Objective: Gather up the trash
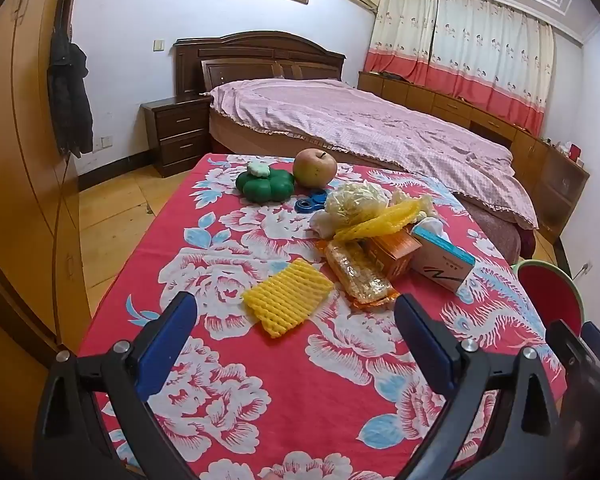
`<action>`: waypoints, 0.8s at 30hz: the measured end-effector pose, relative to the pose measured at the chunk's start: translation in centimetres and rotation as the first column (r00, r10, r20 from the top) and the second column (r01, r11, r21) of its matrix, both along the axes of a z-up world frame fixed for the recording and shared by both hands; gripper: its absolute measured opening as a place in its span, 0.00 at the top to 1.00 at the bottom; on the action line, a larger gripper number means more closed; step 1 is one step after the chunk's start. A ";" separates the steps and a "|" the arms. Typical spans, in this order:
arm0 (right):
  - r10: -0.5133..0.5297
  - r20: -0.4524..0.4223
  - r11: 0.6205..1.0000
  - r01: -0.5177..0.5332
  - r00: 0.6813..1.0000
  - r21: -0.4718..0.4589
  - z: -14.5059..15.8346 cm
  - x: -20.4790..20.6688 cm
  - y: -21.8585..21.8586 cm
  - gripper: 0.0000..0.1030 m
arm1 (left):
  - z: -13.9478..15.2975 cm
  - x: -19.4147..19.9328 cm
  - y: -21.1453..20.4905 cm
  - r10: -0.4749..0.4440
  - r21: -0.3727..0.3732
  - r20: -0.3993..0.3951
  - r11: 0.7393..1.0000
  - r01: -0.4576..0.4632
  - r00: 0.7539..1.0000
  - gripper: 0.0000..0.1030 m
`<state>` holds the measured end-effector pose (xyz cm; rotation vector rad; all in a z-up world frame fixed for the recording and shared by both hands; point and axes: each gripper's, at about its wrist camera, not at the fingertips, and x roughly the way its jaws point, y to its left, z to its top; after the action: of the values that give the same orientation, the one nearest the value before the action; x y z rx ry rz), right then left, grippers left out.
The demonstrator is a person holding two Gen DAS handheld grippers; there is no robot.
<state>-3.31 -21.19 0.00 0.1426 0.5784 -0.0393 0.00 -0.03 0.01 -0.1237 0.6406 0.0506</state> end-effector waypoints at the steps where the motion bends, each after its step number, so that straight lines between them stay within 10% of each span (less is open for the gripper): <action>1: 0.000 -0.001 1.000 0.000 1.000 0.000 0.0 0.0 -0.1 0.00 | 0.0 0.0 0.0 0.000 0.000 -0.001 1.000 0.000 1.000 0.05; 24: -0.002 -0.007 1.000 0.002 1.000 0.003 -0.1 0.1 0.0 0.00 | 0.0 0.0 0.4 0.011 -0.011 -0.009 1.000 -0.011 1.000 0.05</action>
<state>-3.23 -21.16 -0.13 0.1464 0.5849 -0.0410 -0.01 0.36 -0.03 -0.1378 0.6490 0.0586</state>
